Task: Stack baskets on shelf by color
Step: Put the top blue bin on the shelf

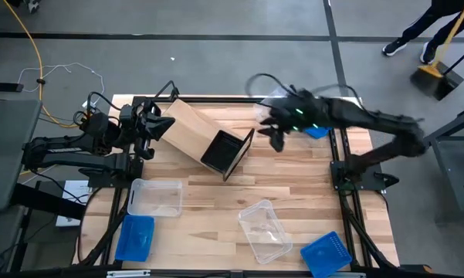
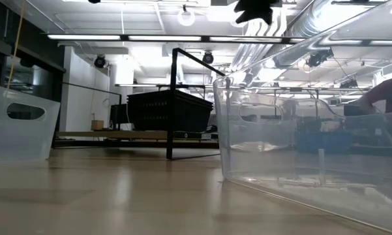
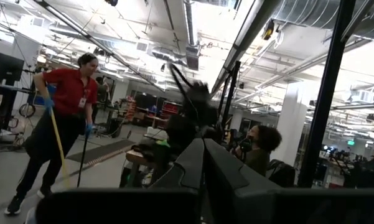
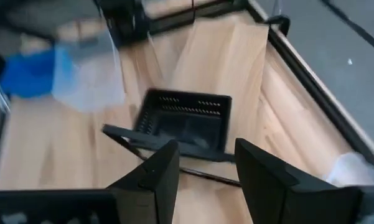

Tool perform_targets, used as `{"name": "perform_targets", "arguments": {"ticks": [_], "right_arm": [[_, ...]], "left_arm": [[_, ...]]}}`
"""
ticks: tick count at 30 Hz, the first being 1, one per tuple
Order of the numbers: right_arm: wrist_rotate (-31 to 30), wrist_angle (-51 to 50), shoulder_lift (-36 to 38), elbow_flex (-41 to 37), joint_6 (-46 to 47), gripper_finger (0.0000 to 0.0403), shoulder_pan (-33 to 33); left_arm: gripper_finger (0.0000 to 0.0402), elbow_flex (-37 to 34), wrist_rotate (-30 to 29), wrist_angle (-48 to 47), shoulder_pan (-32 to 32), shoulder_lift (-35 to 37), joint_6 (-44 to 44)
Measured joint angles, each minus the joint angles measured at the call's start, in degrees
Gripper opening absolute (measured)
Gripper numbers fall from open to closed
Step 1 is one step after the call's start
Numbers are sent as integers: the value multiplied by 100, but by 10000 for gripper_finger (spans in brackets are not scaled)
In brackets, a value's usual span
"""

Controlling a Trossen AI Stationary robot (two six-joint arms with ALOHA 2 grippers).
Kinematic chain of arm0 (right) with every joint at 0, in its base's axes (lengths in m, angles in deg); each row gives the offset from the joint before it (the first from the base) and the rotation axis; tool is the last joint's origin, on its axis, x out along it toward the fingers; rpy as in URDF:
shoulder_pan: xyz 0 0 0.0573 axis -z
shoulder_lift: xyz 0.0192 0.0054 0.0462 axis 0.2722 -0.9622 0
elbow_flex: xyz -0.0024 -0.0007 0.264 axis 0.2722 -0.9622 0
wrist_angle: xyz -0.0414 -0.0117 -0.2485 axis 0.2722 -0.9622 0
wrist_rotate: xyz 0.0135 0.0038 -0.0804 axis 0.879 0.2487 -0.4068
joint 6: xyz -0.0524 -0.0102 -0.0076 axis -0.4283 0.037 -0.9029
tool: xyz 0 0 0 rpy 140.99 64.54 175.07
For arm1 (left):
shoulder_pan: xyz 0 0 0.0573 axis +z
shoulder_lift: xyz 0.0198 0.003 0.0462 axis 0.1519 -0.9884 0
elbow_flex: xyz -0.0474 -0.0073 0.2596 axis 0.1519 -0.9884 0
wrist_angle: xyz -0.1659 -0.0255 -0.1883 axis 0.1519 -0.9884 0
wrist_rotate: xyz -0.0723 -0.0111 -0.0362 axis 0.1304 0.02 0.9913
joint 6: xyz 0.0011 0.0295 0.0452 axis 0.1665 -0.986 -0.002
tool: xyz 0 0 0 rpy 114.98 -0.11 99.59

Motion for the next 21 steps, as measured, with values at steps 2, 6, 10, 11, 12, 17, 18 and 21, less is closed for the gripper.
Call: {"name": "perform_targets", "arguments": {"ticks": [2, 6, 10, 11, 12, 17, 18, 21], "right_arm": [[-163, 762, 677, -851, 541, 142, -228], [-493, 2230, 1717, -2053, 1169, 142, -696], [-1074, 3032, 2286, -2599, 1209, 142, -999], [-1187, 3076, 2359, -2634, 1174, 142, -1041], [-1281, 3065, 2400, -2634, 1151, 142, -1067], [-1486, 3030, 2366, -2518, 1073, 142, -1098], [-1611, 3009, 2330, -2476, 1125, 142, -1098], [-2362, 2228, 2146, -2182, 1641, 142, -1059]], "left_arm": [[0, 0, 0, 1, -2, 0, -60], [0, 0, 2, 1, 0, 0, -140], [0, 0, 0, 1, 0, 0, -149], [0, 0, 0, 1, 0, 0, -148], [0, 0, 0, 1, 0, 0, -149], [0, 0, 1, 1, -1, -7, -149], [0, 0, 0, 1, 0, -7, -148], [0, 0, 2, 1, 0, -7, -145]]}}
